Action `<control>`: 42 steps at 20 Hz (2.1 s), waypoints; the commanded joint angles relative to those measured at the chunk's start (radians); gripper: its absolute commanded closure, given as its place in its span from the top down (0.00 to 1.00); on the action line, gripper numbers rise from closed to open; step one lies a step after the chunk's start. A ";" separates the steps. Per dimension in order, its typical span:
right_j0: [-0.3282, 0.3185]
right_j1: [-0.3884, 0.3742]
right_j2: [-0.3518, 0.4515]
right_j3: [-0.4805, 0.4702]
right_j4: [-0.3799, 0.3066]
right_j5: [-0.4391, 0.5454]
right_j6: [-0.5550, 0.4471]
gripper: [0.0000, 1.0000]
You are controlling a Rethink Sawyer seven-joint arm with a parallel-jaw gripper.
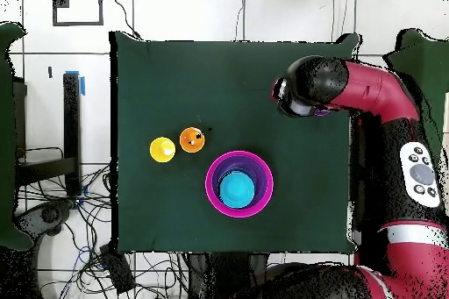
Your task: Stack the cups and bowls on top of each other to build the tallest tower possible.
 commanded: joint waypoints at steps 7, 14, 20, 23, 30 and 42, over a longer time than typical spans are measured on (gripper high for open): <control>-0.060 0.058 0.058 0.075 -0.073 -0.084 -0.241 1.00; -0.108 0.100 0.092 0.018 -0.094 -0.058 -0.337 1.00; -0.134 0.127 0.125 -0.001 -0.119 -0.058 -0.366 1.00; -0.136 0.137 0.134 -0.006 -0.128 -0.063 -0.358 1.00; -0.134 0.152 0.145 -0.009 -0.144 -0.078 -0.337 1.00; -0.138 0.164 0.163 -0.036 -0.159 -0.050 -0.343 1.00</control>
